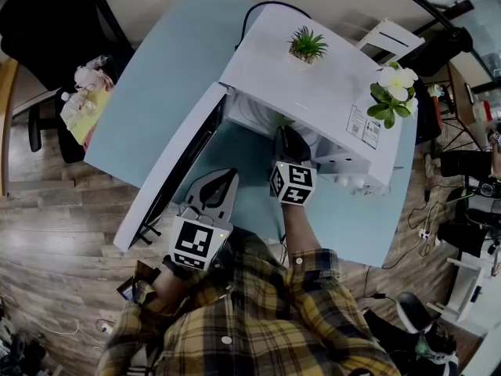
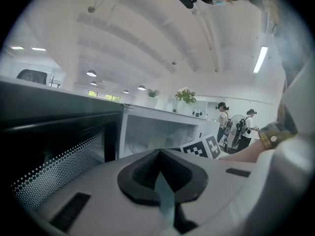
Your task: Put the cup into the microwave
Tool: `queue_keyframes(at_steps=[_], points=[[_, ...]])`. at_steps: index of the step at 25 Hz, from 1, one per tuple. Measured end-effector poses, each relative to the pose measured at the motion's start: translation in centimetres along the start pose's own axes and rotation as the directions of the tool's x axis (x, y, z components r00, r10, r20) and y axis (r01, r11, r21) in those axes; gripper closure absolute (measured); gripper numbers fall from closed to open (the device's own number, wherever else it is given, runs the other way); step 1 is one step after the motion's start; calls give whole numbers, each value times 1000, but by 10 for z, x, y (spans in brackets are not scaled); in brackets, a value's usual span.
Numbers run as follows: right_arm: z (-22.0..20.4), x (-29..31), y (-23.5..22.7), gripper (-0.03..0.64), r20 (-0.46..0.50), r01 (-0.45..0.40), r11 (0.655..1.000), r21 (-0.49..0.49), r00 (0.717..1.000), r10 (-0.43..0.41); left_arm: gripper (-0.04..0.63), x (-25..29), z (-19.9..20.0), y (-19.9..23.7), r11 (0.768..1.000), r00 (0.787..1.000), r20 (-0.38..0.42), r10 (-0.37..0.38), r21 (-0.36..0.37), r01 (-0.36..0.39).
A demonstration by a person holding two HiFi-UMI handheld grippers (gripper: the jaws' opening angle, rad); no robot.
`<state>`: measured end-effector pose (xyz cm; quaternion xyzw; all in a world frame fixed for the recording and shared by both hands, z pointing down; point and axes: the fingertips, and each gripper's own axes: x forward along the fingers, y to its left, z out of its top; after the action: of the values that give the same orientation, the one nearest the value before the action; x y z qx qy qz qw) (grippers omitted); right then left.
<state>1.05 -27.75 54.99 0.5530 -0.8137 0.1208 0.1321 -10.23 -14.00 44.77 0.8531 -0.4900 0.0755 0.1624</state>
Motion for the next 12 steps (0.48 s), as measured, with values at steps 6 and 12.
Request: queue_keyframes(at_steps=[6,12], points=[[3,-6,1,557,14,-7,1000,-2,1000,7,604,-2,2,-1,1000,1000,4,3,4,-3],[8,-16,5,557,34,-28,1000,-2,999,28,604,-6,5,-3,1000,1000,16,10,9,-10]])
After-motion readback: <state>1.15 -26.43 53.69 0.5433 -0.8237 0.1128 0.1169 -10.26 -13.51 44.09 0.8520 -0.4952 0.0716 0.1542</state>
